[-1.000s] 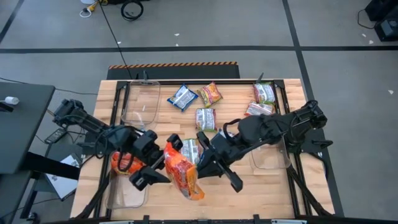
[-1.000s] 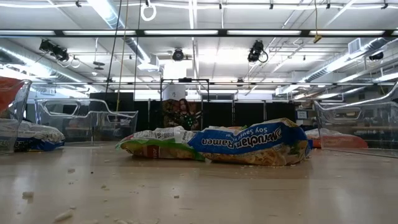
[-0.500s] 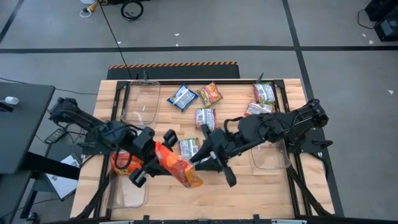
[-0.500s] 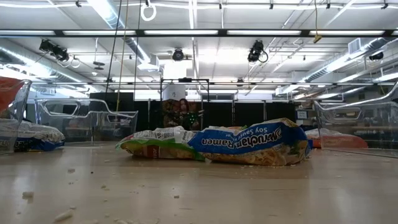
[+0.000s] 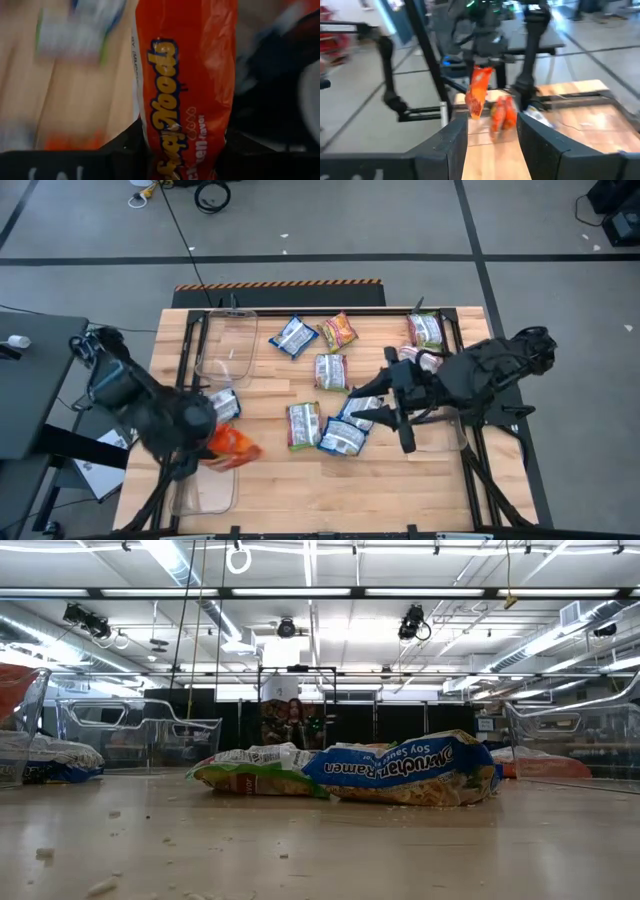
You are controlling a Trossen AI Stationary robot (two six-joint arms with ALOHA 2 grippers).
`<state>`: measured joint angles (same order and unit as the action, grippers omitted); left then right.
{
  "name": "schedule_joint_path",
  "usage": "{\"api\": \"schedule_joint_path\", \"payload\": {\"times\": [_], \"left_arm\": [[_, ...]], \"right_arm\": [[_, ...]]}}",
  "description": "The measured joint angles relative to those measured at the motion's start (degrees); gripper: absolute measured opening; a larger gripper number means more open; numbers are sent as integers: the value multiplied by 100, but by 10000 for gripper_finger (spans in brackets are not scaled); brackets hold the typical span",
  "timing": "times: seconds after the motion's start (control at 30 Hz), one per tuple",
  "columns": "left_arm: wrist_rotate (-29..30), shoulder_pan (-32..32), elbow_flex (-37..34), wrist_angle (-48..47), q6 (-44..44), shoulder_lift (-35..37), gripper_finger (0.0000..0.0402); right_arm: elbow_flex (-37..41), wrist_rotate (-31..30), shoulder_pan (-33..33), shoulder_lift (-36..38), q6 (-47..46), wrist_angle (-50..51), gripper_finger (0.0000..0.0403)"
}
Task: Sort Maruchan noodles
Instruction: Put the bottom orange noodle pack into the bottom left transparent bin
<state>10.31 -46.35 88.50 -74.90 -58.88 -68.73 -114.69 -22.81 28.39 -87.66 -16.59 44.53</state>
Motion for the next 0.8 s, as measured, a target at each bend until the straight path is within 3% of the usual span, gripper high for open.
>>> {"api": "schedule_joint_path", "payload": {"times": [0.1,0.3,0.47,0.7,0.8], "left_arm": [[-281,-549,-524,-529,-861,25,136],[-1059,-1138,-2011,245,-1316,11,136],[-1226,-1124,-3039,737,-1247,7,136],[-1188,-742,-3773,1409,-622,9,138],[-1330,-604,-3977,1411,-598,11,170]], "right_arm": [[92,-235,77,-120,-71,74,174],[472,-435,73,-211,-143,-9,174],[694,-503,64,-244,-189,-57,173],[723,-570,51,-242,-431,-16,174],[724,-570,85,-242,-550,244,174]]}}
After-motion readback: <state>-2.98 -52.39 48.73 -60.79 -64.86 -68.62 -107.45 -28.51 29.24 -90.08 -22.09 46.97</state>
